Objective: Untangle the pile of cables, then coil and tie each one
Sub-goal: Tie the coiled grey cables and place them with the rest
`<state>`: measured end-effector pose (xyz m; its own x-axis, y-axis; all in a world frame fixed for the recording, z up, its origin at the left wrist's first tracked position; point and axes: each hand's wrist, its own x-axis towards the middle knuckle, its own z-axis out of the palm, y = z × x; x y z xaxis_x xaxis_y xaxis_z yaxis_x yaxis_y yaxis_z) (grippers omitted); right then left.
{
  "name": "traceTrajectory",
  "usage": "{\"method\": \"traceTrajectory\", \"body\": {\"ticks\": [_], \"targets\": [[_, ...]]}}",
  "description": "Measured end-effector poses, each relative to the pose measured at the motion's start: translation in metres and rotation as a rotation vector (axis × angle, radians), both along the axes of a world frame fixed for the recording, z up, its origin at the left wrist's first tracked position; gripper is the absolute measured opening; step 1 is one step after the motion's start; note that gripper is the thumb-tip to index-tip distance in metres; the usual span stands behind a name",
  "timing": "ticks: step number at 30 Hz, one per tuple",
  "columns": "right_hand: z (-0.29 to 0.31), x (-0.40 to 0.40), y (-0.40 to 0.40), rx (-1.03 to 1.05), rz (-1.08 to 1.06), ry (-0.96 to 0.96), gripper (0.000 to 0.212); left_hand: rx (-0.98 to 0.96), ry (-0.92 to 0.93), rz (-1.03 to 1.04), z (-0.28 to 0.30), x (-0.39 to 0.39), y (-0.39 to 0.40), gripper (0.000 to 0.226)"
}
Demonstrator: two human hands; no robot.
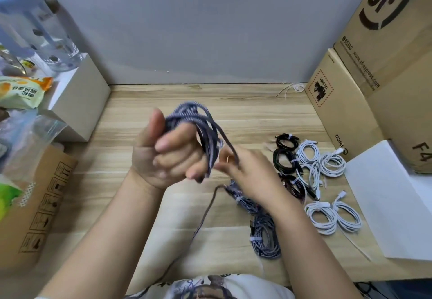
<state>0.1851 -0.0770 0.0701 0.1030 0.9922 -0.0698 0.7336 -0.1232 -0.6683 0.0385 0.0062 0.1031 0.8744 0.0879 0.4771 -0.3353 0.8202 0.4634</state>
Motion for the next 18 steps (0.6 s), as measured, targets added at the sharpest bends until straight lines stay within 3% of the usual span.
{"method": "traceTrajectory", "body": {"ticks": [3, 6, 9, 13, 18], "targets": [[-0.004, -0.013, -0.006, -0.179, 0.116, -0.087, 0.013, -0.262, 0.045, 0.237, 0.011, 0.007, 0.004, 0.020], [0.002, -0.019, -0.011, -0.200, 0.182, -0.135, 0.008, -0.286, 0.297, 0.652, 0.013, 0.018, 0.004, 0.017], [0.008, -0.020, -0.015, -0.156, 0.206, -0.206, 0.019, -0.208, 0.581, 1.012, 0.007, 0.028, -0.001, 0.018], [0.013, -0.023, -0.020, -0.071, 0.239, -0.211, 0.024, 0.115, 0.835, 1.243, -0.007, 0.035, -0.005, 0.012], [0.019, -0.020, -0.022, 0.128, 0.143, -0.247, 0.020, 0.873, 0.981, 1.416, -0.030, 0.026, -0.005, 0.015]]}}
